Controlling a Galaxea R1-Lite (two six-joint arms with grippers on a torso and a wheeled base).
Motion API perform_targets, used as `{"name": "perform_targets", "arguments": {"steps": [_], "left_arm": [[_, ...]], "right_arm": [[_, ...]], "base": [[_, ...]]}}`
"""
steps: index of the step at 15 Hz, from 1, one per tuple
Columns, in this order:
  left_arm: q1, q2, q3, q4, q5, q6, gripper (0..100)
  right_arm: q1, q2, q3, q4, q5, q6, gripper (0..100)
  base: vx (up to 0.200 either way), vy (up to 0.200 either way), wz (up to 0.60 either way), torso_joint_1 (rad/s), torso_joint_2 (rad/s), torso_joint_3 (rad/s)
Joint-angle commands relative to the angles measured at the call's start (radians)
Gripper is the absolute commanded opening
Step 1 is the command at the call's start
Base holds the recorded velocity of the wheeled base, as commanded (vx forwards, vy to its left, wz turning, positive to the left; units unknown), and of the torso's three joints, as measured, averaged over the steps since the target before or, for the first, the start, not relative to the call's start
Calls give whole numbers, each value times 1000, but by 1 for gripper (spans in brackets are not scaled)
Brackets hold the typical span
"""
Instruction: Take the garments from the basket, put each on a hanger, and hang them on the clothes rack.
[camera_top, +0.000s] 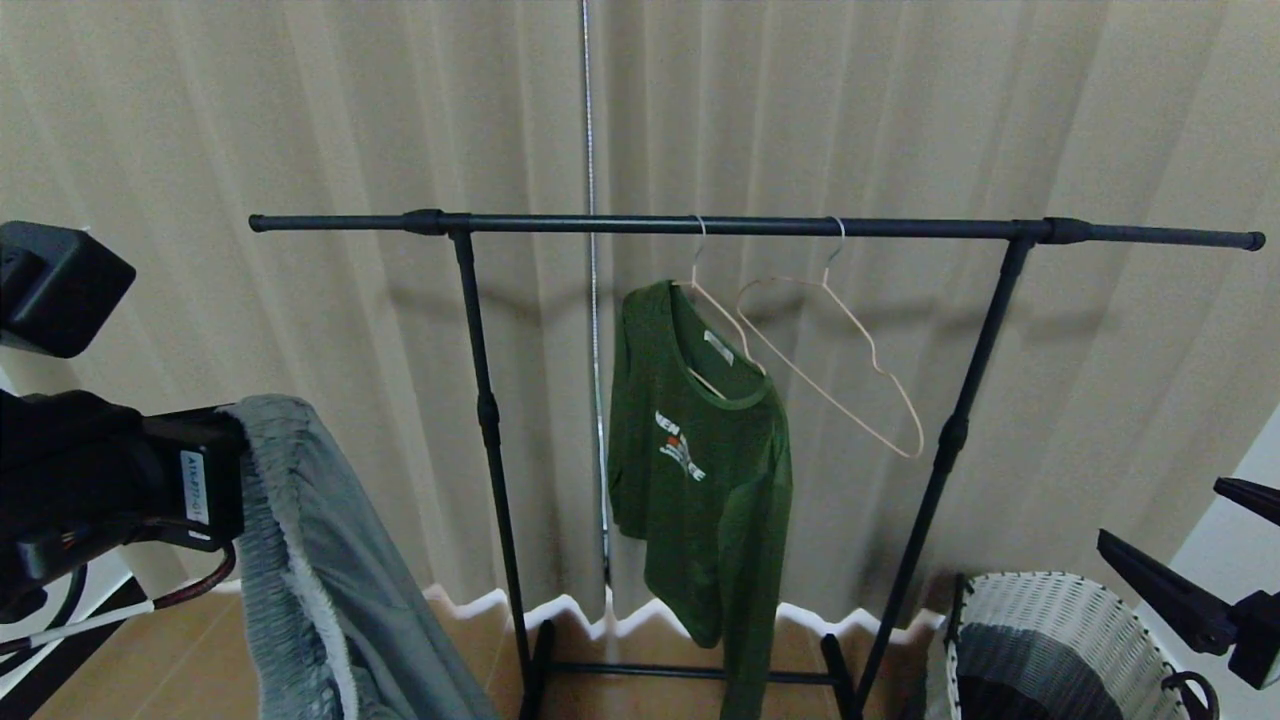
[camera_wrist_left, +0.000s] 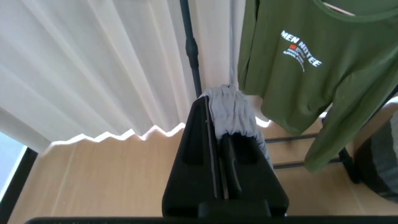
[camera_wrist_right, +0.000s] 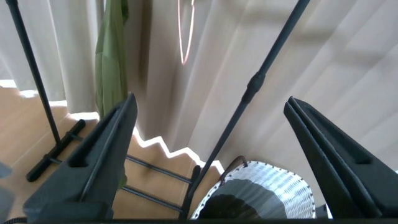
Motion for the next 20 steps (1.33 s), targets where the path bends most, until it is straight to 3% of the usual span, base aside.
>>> {"name": "perform_targets", "arguments": {"steps": [1,5,7,17,20], "left_arm": [[0,-8,1,-1,0,0,0],[2,-37,12,1,0,31,0],[51,-72,43,-1,-3,114,0],[81,-103,55,-2,-96,125,0],[80,-101,60,-1,-107,123,0]], "right_arm": [[0,-11,2,1,0,1,100],[0,-11,2,1,0,1,100],[0,-11,2,3,0,1,100],[0,1,-7,6,-4,-5,100],[0,38,-83,91,2,-4,100]], "base": [[0,0,0,22,-51,-17],[0,0,0,0,0,0],[0,0,0,0,0,0],[0,0,0,0,0,0],[0,0,0,0,0,0]]}}
